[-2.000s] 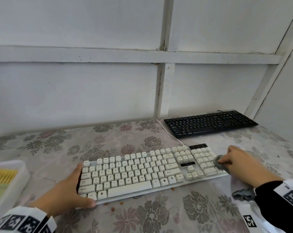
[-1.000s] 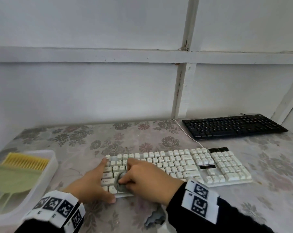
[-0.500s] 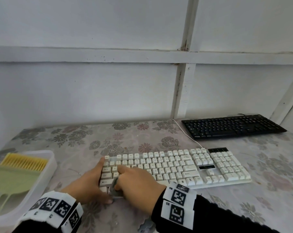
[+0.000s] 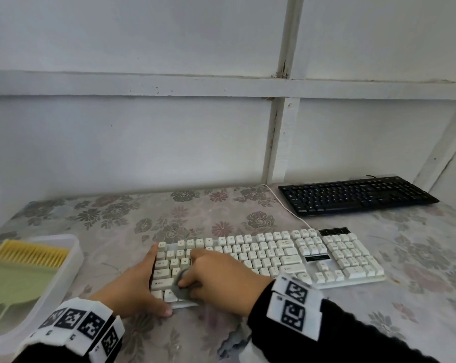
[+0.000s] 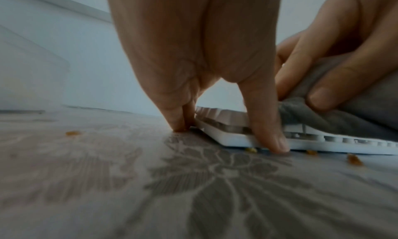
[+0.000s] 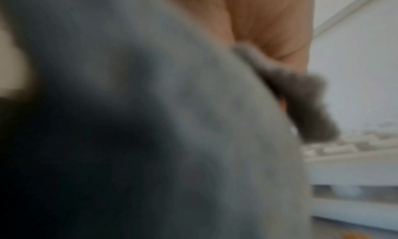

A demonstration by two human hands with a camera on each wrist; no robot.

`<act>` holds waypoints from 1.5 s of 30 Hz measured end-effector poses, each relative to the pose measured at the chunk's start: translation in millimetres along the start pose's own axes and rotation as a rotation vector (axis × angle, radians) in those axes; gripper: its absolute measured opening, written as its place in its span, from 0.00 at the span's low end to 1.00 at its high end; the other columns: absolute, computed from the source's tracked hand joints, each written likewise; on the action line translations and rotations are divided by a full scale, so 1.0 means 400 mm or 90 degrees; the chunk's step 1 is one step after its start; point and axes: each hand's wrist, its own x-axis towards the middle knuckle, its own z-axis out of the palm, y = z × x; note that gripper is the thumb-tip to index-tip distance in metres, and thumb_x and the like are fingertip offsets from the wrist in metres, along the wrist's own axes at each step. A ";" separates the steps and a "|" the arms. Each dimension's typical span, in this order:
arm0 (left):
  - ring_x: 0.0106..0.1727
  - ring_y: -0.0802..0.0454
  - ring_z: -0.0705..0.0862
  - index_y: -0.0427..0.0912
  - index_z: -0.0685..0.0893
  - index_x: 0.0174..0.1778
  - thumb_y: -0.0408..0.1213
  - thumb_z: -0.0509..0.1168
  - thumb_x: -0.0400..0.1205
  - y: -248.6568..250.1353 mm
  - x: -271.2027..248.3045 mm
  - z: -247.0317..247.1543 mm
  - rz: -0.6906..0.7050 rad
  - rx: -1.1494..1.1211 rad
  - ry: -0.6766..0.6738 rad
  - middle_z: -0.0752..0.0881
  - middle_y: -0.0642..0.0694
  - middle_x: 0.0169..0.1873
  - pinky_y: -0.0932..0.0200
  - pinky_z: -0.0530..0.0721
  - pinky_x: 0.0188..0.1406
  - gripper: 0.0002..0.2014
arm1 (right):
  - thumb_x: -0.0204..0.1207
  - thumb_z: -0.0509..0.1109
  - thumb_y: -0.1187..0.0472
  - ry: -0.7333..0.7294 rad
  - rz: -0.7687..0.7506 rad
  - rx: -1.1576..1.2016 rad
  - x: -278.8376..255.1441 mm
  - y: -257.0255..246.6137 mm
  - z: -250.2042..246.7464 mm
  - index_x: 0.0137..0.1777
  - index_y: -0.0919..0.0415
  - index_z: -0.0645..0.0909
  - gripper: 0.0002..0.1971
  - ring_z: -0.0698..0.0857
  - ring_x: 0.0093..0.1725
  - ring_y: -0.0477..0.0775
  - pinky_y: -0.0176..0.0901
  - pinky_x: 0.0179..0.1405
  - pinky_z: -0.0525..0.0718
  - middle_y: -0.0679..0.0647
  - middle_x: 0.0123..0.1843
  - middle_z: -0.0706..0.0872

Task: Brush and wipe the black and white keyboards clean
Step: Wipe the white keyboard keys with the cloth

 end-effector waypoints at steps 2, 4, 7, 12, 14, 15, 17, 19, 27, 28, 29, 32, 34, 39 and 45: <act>0.63 0.57 0.77 0.52 0.31 0.80 0.48 0.82 0.54 -0.005 0.003 0.004 0.007 -0.003 0.019 0.76 0.55 0.64 0.66 0.73 0.60 0.73 | 0.76 0.68 0.61 -0.018 -0.003 -0.010 0.027 -0.030 0.025 0.54 0.61 0.88 0.11 0.75 0.43 0.59 0.44 0.41 0.70 0.54 0.45 0.69; 0.62 0.58 0.78 0.52 0.32 0.80 0.42 0.81 0.59 -0.005 0.003 0.006 0.011 -0.014 0.030 0.77 0.55 0.64 0.67 0.74 0.59 0.69 | 0.76 0.68 0.64 -0.019 0.022 -0.027 0.034 -0.036 0.042 0.54 0.65 0.87 0.11 0.79 0.47 0.65 0.47 0.42 0.73 0.57 0.48 0.71; 0.65 0.58 0.76 0.52 0.33 0.81 0.41 0.82 0.60 -0.002 0.001 0.005 0.002 -0.016 0.015 0.75 0.54 0.69 0.65 0.73 0.65 0.68 | 0.76 0.65 0.67 -0.012 0.052 -0.061 0.012 -0.007 0.046 0.54 0.68 0.86 0.11 0.81 0.46 0.64 0.47 0.41 0.76 0.60 0.53 0.74; 0.73 0.53 0.70 0.49 0.32 0.80 0.43 0.81 0.63 0.016 -0.009 0.002 -0.029 0.026 0.011 0.66 0.51 0.77 0.63 0.65 0.70 0.66 | 0.76 0.66 0.63 -0.012 0.127 -0.062 -0.056 0.072 0.007 0.48 0.67 0.86 0.09 0.73 0.39 0.55 0.30 0.29 0.61 0.51 0.44 0.70; 0.74 0.52 0.68 0.49 0.31 0.80 0.44 0.80 0.65 0.023 -0.013 0.003 -0.037 0.037 0.008 0.64 0.50 0.78 0.62 0.64 0.72 0.66 | 0.76 0.65 0.61 -0.009 0.124 -0.057 -0.078 0.092 -0.013 0.45 0.64 0.87 0.10 0.72 0.38 0.55 0.30 0.29 0.61 0.47 0.37 0.66; 0.75 0.52 0.68 0.49 0.31 0.80 0.44 0.80 0.65 0.024 -0.014 0.003 -0.040 0.037 0.006 0.63 0.50 0.78 0.62 0.64 0.72 0.65 | 0.76 0.65 0.62 -0.007 0.108 -0.047 -0.083 0.095 -0.019 0.47 0.62 0.88 0.10 0.72 0.37 0.52 0.30 0.28 0.62 0.44 0.36 0.64; 0.74 0.52 0.68 0.49 0.31 0.80 0.44 0.80 0.65 0.027 -0.015 0.003 -0.041 0.033 0.005 0.63 0.50 0.78 0.63 0.64 0.71 0.65 | 0.76 0.66 0.62 0.003 0.077 -0.019 -0.086 0.091 -0.021 0.55 0.55 0.88 0.12 0.69 0.36 0.45 0.25 0.28 0.59 0.44 0.38 0.65; 0.74 0.53 0.69 0.49 0.31 0.80 0.44 0.80 0.65 0.026 -0.015 0.004 -0.039 0.029 0.005 0.63 0.51 0.78 0.63 0.65 0.70 0.65 | 0.77 0.67 0.62 0.005 0.061 -0.011 -0.085 0.084 -0.009 0.59 0.53 0.87 0.13 0.70 0.40 0.46 0.26 0.29 0.59 0.47 0.43 0.67; 0.75 0.54 0.67 0.51 0.31 0.80 0.46 0.81 0.63 0.016 -0.012 0.003 -0.034 0.026 0.001 0.62 0.52 0.79 0.60 0.64 0.74 0.67 | 0.76 0.66 0.64 -0.010 0.137 -0.050 -0.160 0.140 -0.026 0.54 0.51 0.88 0.12 0.69 0.36 0.42 0.28 0.29 0.61 0.46 0.45 0.67; 0.75 0.54 0.67 0.50 0.31 0.80 0.46 0.80 0.63 0.017 -0.012 0.003 -0.034 0.028 0.003 0.61 0.52 0.79 0.60 0.64 0.74 0.67 | 0.76 0.66 0.63 -0.017 0.143 -0.047 -0.169 0.147 -0.029 0.53 0.50 0.88 0.12 0.71 0.38 0.44 0.28 0.30 0.62 0.47 0.46 0.68; 0.75 0.53 0.67 0.50 0.31 0.80 0.46 0.80 0.63 0.017 -0.013 0.003 -0.035 0.029 0.004 0.61 0.52 0.79 0.60 0.63 0.74 0.67 | 0.76 0.66 0.63 -0.024 0.146 -0.051 -0.175 0.152 -0.031 0.53 0.50 0.88 0.12 0.72 0.41 0.46 0.29 0.31 0.62 0.46 0.46 0.68; 0.75 0.54 0.67 0.50 0.31 0.80 0.46 0.80 0.63 0.019 -0.013 0.004 -0.039 0.029 0.002 0.61 0.52 0.79 0.60 0.63 0.74 0.67 | 0.76 0.65 0.64 -0.041 0.175 -0.076 -0.183 0.166 -0.041 0.54 0.51 0.88 0.13 0.73 0.40 0.46 0.27 0.28 0.62 0.41 0.40 0.65; 0.75 0.54 0.67 0.51 0.31 0.80 0.46 0.81 0.63 0.019 -0.011 0.003 -0.039 0.024 0.002 0.62 0.52 0.79 0.60 0.63 0.74 0.67 | 0.76 0.64 0.61 -0.037 0.221 -0.096 -0.192 0.179 -0.058 0.50 0.54 0.89 0.12 0.73 0.37 0.47 0.28 0.26 0.62 0.41 0.37 0.63; 0.75 0.53 0.67 0.52 0.31 0.80 0.48 0.81 0.62 0.015 -0.012 0.002 -0.033 0.033 0.003 0.61 0.52 0.79 0.58 0.63 0.76 0.67 | 0.77 0.66 0.57 -0.005 0.205 -0.078 -0.201 0.195 -0.082 0.49 0.51 0.88 0.08 0.72 0.39 0.45 0.28 0.30 0.63 0.42 0.38 0.65; 0.75 0.54 0.67 0.51 0.31 0.80 0.56 0.81 0.54 0.021 -0.019 -0.002 -0.034 0.032 -0.007 0.62 0.53 0.79 0.60 0.63 0.75 0.72 | 0.78 0.67 0.55 -0.017 0.179 -0.057 -0.199 0.192 -0.040 0.57 0.48 0.86 0.11 0.73 0.45 0.44 0.25 0.34 0.63 0.44 0.45 0.68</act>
